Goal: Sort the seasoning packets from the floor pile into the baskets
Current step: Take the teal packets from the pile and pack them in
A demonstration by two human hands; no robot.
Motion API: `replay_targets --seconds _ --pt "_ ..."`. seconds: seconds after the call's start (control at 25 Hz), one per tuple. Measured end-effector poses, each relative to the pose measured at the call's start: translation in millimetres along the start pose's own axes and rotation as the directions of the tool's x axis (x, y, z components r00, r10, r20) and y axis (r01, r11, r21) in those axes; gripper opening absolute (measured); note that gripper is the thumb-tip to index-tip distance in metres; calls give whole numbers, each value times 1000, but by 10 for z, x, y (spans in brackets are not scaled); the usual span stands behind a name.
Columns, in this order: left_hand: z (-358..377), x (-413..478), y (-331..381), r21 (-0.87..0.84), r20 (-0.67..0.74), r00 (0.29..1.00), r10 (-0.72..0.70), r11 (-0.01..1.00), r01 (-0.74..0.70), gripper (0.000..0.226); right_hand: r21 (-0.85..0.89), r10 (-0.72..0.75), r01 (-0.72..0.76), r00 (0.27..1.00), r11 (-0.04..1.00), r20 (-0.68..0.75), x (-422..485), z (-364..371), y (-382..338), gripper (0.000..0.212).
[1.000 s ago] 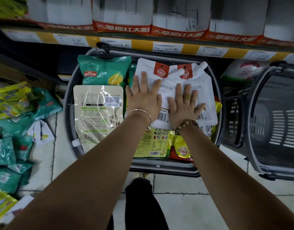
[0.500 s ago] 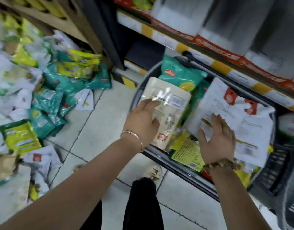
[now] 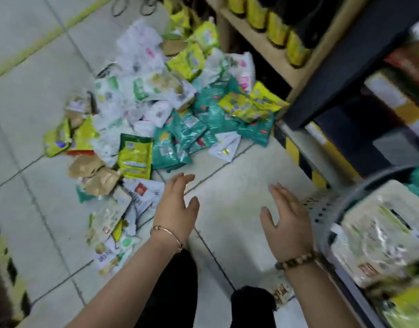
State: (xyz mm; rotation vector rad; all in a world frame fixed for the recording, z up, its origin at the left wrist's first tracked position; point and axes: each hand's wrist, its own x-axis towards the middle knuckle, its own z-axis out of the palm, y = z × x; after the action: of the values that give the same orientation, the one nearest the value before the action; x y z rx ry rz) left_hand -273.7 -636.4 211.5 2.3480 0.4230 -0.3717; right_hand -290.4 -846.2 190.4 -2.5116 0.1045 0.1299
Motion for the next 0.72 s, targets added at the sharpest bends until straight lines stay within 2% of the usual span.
replay_targets --seconds 0.16,0.32,0.52,0.72 --pt "-607 252 -731 -90 -97 983 -154 985 145 43 22 -12 7 972 1000 236 342 617 -786 45" --pt "-898 503 -1226 -98 -86 967 -240 968 231 44 30 16 -28 937 999 349 605 1109 -1300 45" --pt "-982 900 -1580 -66 -63 967 -246 968 242 45 -24 16 -8 940 1000 342 1108 1602 -1573 40" --pt "-769 1397 -1805 -49 -16 952 -305 951 304 47 -48 113 -103 922 994 371 1712 2036 -1353 40"
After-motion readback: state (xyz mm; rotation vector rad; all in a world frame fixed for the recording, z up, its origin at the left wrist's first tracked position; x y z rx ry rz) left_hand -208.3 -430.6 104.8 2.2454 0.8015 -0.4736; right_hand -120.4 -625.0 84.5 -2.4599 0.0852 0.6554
